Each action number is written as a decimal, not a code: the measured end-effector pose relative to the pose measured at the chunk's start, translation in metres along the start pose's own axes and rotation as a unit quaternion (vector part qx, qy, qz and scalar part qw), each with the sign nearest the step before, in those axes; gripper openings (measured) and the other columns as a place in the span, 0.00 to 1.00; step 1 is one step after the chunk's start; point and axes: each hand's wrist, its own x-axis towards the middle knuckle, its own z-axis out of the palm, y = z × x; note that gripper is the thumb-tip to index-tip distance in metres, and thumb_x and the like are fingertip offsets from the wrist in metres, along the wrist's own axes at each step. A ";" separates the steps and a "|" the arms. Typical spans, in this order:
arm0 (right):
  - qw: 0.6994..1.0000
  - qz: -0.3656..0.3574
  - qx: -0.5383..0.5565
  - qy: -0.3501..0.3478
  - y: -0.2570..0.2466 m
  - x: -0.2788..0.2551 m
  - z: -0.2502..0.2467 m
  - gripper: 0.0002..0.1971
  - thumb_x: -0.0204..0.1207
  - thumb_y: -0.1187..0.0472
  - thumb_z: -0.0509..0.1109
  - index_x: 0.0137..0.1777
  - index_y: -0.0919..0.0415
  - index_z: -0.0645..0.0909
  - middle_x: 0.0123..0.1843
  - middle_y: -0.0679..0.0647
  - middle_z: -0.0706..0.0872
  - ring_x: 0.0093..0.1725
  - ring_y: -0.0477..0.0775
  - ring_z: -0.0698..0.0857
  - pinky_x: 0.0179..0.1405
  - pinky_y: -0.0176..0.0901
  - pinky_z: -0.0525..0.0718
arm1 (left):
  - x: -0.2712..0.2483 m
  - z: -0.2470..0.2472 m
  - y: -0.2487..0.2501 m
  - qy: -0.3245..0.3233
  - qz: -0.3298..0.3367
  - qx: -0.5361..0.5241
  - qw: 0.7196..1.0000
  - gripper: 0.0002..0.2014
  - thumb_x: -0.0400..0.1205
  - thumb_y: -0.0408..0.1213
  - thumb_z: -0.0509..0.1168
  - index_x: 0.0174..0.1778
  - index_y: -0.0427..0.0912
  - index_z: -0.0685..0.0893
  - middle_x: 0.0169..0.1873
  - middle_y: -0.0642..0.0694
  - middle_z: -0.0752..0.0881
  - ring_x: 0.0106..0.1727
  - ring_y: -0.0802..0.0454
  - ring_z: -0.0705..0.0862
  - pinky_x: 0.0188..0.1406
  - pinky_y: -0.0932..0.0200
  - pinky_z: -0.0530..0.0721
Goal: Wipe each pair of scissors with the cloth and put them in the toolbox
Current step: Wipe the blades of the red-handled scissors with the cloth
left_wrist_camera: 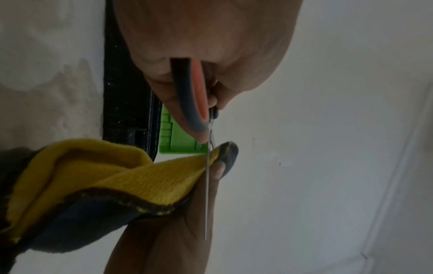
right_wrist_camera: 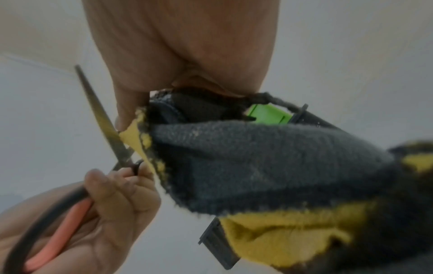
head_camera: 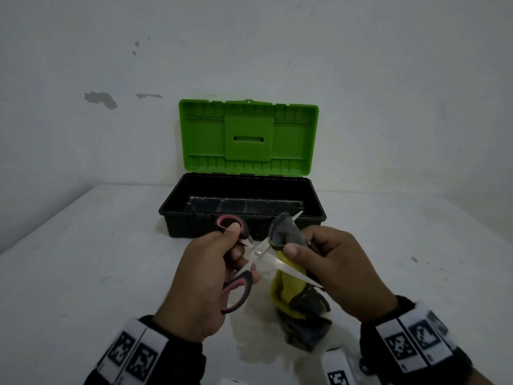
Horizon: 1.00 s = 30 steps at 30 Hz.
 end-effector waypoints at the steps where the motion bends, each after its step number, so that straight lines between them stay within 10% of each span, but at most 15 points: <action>1: 1.000 -0.001 0.005 -0.001 0.000 -0.001 0.003 0.18 0.72 0.53 0.78 0.32 0.69 0.80 0.26 0.57 0.76 0.27 0.47 0.75 0.28 0.36 0.74 | -0.001 0.002 0.000 -0.002 -0.004 -0.005 1.000 0.12 0.86 0.39 0.62 0.40 0.37 0.84 0.22 0.48 0.72 0.21 0.54 0.73 0.24 0.55 0.83; 8: 0.999 0.028 0.043 0.012 -0.005 -0.004 0.018 0.16 0.73 0.55 0.77 0.27 0.57 0.79 0.24 0.46 0.74 0.26 0.45 0.73 0.27 0.33 0.73 | -0.008 0.009 0.001 -0.013 -0.023 0.003 1.000 0.13 0.86 0.40 0.62 0.37 0.38 0.80 0.23 0.47 0.71 0.21 0.52 0.73 0.21 0.58 0.80; 15: 0.994 0.019 0.048 0.095 -0.003 0.000 0.018 0.19 0.74 0.52 0.76 0.33 0.69 0.81 0.27 0.64 0.78 0.28 0.52 0.76 0.29 0.45 0.77 | -0.008 0.008 0.003 0.004 -0.023 0.003 1.000 0.12 0.86 0.39 0.63 0.41 0.35 0.81 0.22 0.46 0.71 0.25 0.50 0.71 0.20 0.58 0.81; 30: 0.993 0.055 0.075 0.073 -0.006 -0.004 0.021 0.17 0.72 0.51 0.76 0.29 0.62 0.80 0.27 0.56 0.79 0.28 0.51 0.77 0.30 0.42 0.77 | -0.009 0.006 0.007 -0.008 -0.021 0.035 0.999 0.12 0.86 0.38 0.61 0.40 0.35 0.81 0.22 0.46 0.70 0.21 0.52 0.72 0.21 0.58 0.81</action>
